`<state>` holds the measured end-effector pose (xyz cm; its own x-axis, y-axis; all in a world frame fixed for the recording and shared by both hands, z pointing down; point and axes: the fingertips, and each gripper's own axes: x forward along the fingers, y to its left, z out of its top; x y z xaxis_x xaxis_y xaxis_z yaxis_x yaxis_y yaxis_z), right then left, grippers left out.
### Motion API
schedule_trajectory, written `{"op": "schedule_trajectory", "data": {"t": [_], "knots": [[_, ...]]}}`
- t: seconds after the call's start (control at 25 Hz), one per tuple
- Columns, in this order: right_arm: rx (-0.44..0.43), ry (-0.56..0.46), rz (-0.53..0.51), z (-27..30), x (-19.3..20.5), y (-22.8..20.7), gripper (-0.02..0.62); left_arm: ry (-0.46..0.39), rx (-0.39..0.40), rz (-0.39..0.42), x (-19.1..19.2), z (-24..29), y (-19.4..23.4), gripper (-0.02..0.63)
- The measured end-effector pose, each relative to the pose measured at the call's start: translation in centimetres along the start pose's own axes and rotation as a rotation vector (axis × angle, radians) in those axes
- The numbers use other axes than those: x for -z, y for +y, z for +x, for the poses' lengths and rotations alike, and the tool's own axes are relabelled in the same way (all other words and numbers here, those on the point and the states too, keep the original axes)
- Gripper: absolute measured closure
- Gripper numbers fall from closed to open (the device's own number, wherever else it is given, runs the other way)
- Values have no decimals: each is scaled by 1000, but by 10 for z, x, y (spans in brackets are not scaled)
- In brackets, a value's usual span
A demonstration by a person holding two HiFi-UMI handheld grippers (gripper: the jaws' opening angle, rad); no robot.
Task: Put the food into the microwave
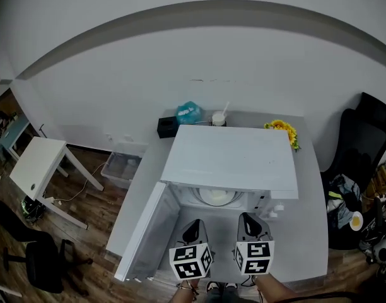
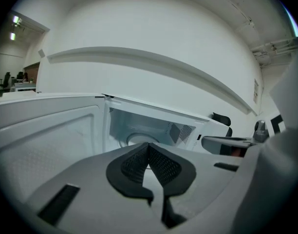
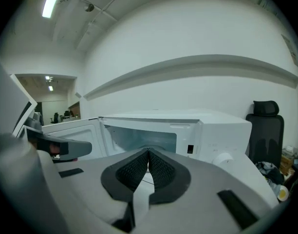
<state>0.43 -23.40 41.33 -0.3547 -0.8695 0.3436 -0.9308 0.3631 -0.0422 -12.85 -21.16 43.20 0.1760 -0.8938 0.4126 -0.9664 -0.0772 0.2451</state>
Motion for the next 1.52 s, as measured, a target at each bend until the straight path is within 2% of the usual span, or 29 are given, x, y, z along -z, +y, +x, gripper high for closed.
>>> {"op": "schedule_trajectory", "data": {"t": [0.28, 0.64, 0.96, 1.2, 1.52], "knots": [[-49, -37, -83, -27, -12, 17, 577, -36, 24, 24, -7, -31, -13, 603], [-54, 5, -36, -41, 9, 19, 578, -19, 49, 44, 7, -39, -24, 603], [-57, 0, -21, -44, 7, 18, 577, -42, 63, 68, -1, -42, -36, 603], [-63, 1, 29, -58, 18, 13, 577, -40, 78, 72, 10, -52, -49, 603], [-72, 16, 38, -60, 25, 12, 578, -23, 55, 72, 15, -50, -44, 603]]}}
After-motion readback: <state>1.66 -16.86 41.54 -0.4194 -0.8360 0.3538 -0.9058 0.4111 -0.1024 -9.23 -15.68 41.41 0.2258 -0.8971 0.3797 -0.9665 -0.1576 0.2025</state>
